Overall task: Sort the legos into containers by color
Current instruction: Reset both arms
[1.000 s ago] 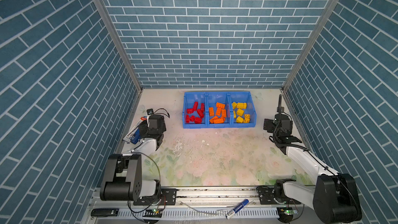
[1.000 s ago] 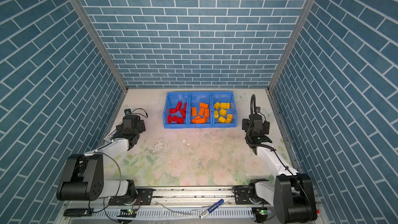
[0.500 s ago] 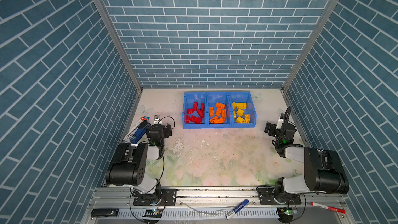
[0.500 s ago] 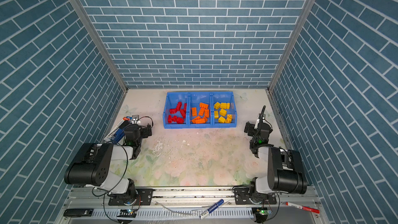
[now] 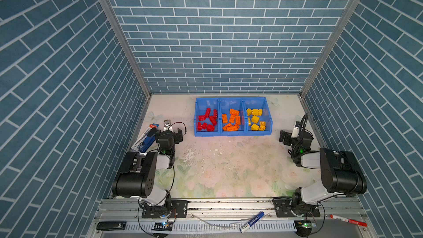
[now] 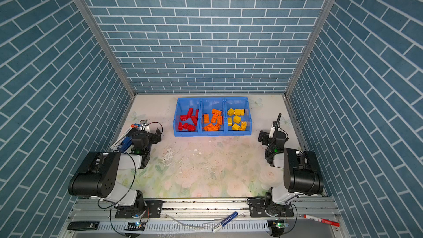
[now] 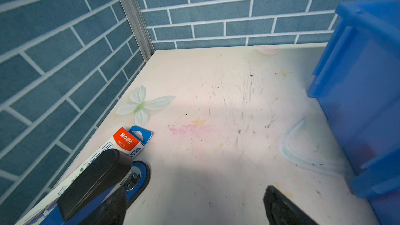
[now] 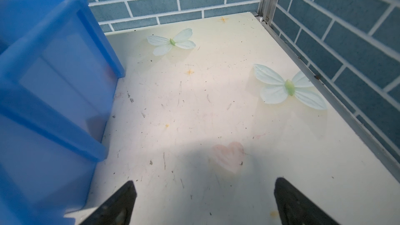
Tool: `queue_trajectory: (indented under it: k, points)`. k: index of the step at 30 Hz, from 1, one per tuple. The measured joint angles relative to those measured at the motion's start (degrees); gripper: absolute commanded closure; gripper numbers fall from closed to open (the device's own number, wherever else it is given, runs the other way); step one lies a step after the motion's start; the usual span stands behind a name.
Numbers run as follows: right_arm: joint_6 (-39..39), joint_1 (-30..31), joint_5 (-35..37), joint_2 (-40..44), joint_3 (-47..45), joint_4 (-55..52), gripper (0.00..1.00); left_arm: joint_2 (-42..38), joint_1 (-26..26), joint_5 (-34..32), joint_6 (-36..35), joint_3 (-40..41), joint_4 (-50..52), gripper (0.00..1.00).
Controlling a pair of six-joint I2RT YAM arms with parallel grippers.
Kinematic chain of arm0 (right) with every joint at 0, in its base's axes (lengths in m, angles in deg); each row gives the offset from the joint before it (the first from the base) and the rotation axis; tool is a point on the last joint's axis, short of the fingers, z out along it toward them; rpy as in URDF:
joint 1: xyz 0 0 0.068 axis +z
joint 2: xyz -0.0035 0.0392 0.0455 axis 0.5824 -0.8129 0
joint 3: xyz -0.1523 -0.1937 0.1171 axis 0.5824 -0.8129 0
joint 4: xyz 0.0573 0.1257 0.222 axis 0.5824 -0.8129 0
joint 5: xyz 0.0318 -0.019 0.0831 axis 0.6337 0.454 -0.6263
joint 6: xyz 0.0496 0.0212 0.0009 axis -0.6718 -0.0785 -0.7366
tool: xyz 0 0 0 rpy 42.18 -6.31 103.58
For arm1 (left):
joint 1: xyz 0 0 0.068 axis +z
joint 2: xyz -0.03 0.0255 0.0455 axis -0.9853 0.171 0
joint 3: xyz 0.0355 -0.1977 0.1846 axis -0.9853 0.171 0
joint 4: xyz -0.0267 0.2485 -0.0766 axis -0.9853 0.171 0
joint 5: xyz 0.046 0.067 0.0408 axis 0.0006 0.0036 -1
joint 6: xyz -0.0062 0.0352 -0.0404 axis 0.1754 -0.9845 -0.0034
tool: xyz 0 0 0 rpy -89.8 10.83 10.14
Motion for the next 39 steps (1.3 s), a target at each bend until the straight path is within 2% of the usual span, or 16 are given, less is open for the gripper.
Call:
queue_trajectory:
  k: [9, 14, 18, 22, 26, 39]
  points:
    - [0.0, 0.0, -0.07, 0.0, 0.0, 0.02, 0.01, 0.0, -0.11, -0.04, -0.22, -0.11, -0.04, 0.01]
    - [-0.39, 0.39, 3.78, 0.04, -0.33, 3.02, 0.01, 0.0, -0.11, -0.04, -0.22, -0.11, -0.04, 0.01]
    - [1.25, 0.44, -1.68, 0.04, -0.22, 3.32, 0.01, 0.0, -0.11, -0.07, -0.24, -0.11, -0.04, 0.01]
    - [1.03, 0.68, -0.61, 0.04, -0.33, 3.45, 0.01, 0.0, -0.11, -0.15, -0.24, -0.11, -0.04, 0.01]
    - [1.55, 0.48, -3.19, 0.04, -0.09, 2.99, 0.01, 0.0, -0.11, -0.15, -0.24, -0.11, -0.04, 0.01]
    - [1.51, 0.55, -1.57, 0.04, 0.15, 0.74, 0.01, 0.0, -0.11, -0.17, -0.22, -0.11, -0.04, 0.01]
